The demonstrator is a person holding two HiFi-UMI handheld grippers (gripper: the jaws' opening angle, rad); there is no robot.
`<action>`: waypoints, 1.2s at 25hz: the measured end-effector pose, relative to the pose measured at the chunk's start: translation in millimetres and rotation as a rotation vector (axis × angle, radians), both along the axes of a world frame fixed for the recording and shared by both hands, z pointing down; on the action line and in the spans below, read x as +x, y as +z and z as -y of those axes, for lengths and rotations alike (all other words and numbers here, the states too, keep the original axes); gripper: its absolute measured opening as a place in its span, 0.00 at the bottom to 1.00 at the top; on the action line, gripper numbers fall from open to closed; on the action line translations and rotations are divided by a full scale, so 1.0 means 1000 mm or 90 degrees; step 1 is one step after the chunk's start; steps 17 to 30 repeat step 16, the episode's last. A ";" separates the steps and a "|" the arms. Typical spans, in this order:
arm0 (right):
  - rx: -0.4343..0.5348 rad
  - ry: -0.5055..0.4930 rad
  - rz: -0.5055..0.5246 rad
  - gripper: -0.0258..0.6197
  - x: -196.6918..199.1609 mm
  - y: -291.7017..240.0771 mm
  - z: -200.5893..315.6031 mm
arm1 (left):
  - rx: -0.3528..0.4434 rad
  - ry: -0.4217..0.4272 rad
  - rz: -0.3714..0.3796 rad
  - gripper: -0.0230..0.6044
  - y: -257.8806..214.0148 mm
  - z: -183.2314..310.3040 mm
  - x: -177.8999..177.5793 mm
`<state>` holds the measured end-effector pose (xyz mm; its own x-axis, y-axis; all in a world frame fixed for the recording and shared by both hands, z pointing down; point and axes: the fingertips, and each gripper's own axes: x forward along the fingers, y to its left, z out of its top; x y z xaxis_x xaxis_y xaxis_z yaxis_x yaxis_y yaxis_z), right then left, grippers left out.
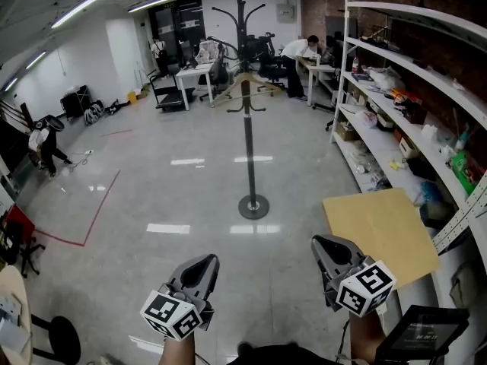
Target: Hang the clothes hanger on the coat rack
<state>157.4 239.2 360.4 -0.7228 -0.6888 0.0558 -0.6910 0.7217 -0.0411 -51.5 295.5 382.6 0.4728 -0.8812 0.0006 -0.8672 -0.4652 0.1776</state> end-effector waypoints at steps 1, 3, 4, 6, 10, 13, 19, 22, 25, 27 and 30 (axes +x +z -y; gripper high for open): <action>0.001 0.000 0.003 0.05 0.003 -0.001 0.000 | 0.000 -0.001 -0.002 0.04 -0.001 -0.001 0.002; 0.002 0.003 0.006 0.05 0.009 -0.001 0.000 | -0.003 0.000 -0.004 0.04 -0.002 -0.001 0.007; 0.003 0.002 0.006 0.05 0.010 -0.001 0.000 | -0.005 0.002 -0.003 0.04 -0.002 -0.002 0.009; 0.007 -0.005 0.004 0.05 0.008 -0.003 -0.003 | -0.004 0.006 0.004 0.04 -0.003 -0.004 0.012; 0.018 -0.016 0.004 0.05 0.004 -0.007 -0.008 | -0.006 0.002 0.008 0.04 -0.003 -0.008 0.013; 0.017 -0.012 0.003 0.05 0.003 -0.005 -0.010 | -0.008 0.001 0.004 0.04 -0.001 -0.012 0.013; 0.013 -0.006 0.006 0.05 0.002 -0.004 -0.013 | -0.008 0.004 0.000 0.04 0.001 -0.015 0.012; 0.013 -0.006 0.006 0.05 0.002 -0.004 -0.013 | -0.008 0.004 0.000 0.04 0.001 -0.015 0.012; 0.013 -0.006 0.006 0.05 0.002 -0.004 -0.013 | -0.008 0.004 0.000 0.04 0.001 -0.015 0.012; 0.013 -0.006 0.006 0.05 0.002 -0.004 -0.013 | -0.008 0.004 0.000 0.04 0.001 -0.015 0.012; 0.013 -0.006 0.006 0.05 0.002 -0.004 -0.013 | -0.008 0.004 0.000 0.04 0.001 -0.015 0.012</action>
